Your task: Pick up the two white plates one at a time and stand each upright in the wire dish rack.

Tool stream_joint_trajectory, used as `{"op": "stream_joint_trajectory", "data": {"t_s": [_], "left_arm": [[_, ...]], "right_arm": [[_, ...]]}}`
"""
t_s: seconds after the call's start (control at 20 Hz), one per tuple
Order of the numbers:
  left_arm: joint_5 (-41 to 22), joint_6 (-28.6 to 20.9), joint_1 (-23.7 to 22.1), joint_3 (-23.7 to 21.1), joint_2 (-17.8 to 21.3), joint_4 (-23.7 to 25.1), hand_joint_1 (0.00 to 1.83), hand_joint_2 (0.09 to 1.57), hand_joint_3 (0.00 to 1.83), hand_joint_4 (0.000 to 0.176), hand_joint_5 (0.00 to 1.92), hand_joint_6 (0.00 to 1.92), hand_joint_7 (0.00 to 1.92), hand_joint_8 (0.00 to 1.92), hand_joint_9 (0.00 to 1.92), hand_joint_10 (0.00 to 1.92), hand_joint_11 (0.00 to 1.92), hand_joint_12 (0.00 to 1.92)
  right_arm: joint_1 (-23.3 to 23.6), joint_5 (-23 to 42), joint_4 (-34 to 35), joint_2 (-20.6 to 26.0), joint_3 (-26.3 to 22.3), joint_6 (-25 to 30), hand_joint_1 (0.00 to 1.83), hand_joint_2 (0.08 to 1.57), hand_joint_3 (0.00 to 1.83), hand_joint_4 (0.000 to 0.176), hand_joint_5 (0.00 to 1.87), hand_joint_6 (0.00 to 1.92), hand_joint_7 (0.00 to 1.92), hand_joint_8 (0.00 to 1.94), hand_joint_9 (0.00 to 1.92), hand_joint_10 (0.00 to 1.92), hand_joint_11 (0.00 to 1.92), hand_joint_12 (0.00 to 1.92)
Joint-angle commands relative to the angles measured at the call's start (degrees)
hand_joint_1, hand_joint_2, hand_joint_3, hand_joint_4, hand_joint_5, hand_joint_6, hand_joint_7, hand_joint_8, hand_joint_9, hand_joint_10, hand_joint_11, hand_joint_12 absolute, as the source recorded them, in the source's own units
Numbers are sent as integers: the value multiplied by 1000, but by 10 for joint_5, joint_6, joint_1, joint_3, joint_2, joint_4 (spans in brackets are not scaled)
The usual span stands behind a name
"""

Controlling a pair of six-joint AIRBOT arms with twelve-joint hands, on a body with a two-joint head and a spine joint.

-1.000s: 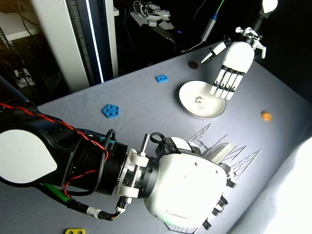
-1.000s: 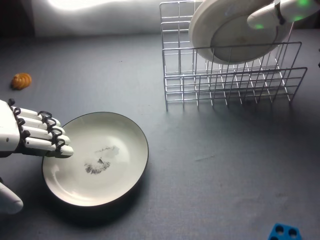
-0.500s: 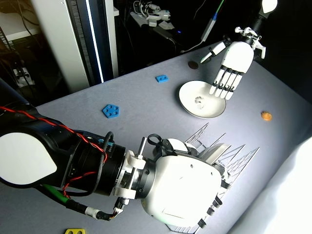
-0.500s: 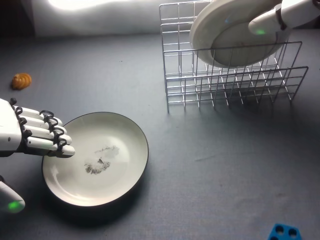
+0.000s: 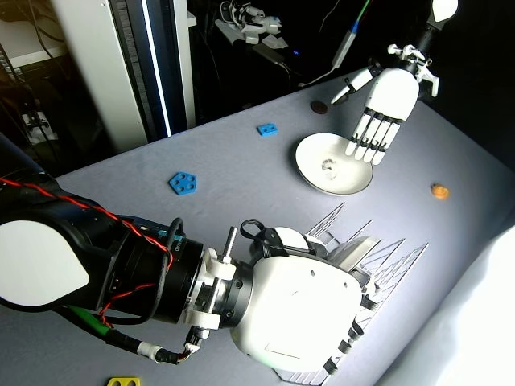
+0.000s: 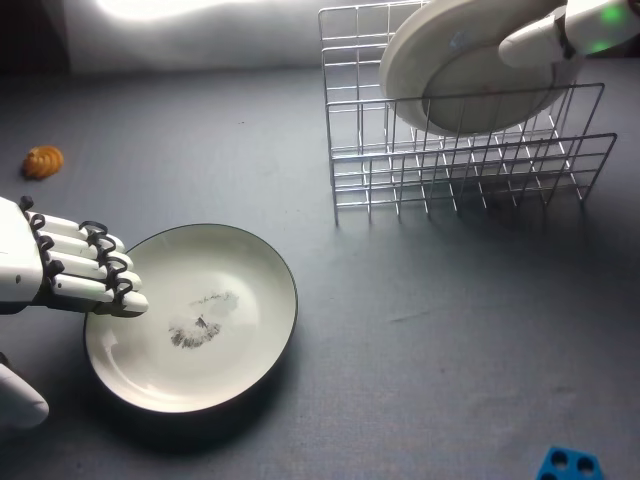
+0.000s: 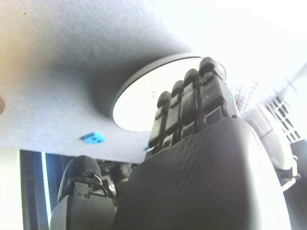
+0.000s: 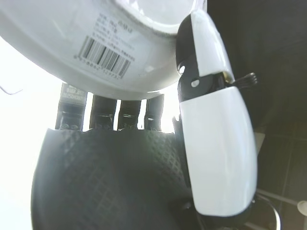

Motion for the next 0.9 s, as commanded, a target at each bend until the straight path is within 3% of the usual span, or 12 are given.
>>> {"op": "stream_joint_trajectory", "data": {"t_s": [0.0,0.05,0.15,0.2,0.25,0.3,0.35,0.4,0.45,0.55,0.8,0.85], "left_arm": [[-11,-2,-6,1,1,-23,0,1091,0,0,51,5,43,4,19,4,0,0],[-11,-2,-6,1,1,-23,0,1091,0,0,50,4,39,2,14,1,0,0],[-10,-2,-6,0,1,-23,0,1088,0,0,37,0,27,0,2,0,0,0],[-10,-2,-7,0,1,-23,0,1090,0,0,42,3,35,4,10,4,0,0],[-10,-2,-7,-1,1,-23,0,1092,1,0,42,3,33,3,11,4,0,0],[-10,-2,-7,-1,1,-23,0,1090,0,0,42,3,36,4,11,4,0,0],[-10,-2,-7,-1,1,-21,0,1091,0,0,28,0,24,0,1,0,0,0],[-10,-2,-8,-1,1,-21,0,1090,0,0,32,3,27,2,9,4,0,0],[-10,-2,-8,-1,1,-21,0,1095,2,0,35,4,29,3,8,3,0,0],[-10,-2,-8,-1,2,-21,0,1087,0,0,47,7,38,6,17,5,0,0],[-10,-2,-8,-1,2,-21,0,1093,1,0,55,6,35,1,13,1,0,0],[-10,-2,-8,-1,2,-21,0,1092,1,0,44,1,23,0,3,0,0,0]], "right_arm": [[4,27,15,6,2,0,1207,1132,3,22,935,1106,980,943,1110,9,671,861],[4,27,15,6,2,-1,1201,1145,1,22,908,1150,961,972,1099,3,657,877],[4,27,15,6,2,-4,1217,1115,0,24,967,1048,1030,874,1136,12,693,864],[4,28,15,6,2,-7,1204,1135,5,25,926,1114,974,961,1100,6,643,863],[5,29,15,6,2,-7,1136,1174,0,0,864,1157,956,454,1039,0,592,857],[5,29,15,6,2,-9,1112,1194,0,0,829,1200,993,187,1002,1,562,845],[5,29,15,6,2,-12,1117,1187,2,0,841,1182,1047,79,1018,5,573,837],[6,29,15,7,2,-13,1187,1119,65,0,913,1145,975,784,1063,13,642,811],[8,29,15,8,2,-14,1195,1146,21,8,892,1181,943,967,1081,13,658,809],[13,29,15,9,2,-15,1193,1161,0,23,885,1180,925,1038,1089,10,652,853],[9,31,15,9,2,-14,1197,1150,0,21,876,1158,975,995,1142,19,673,902],[8,31,15,8,2,-13,1184,1170,5,26,849,1216,915,1073,1101,8,617,902]]}}
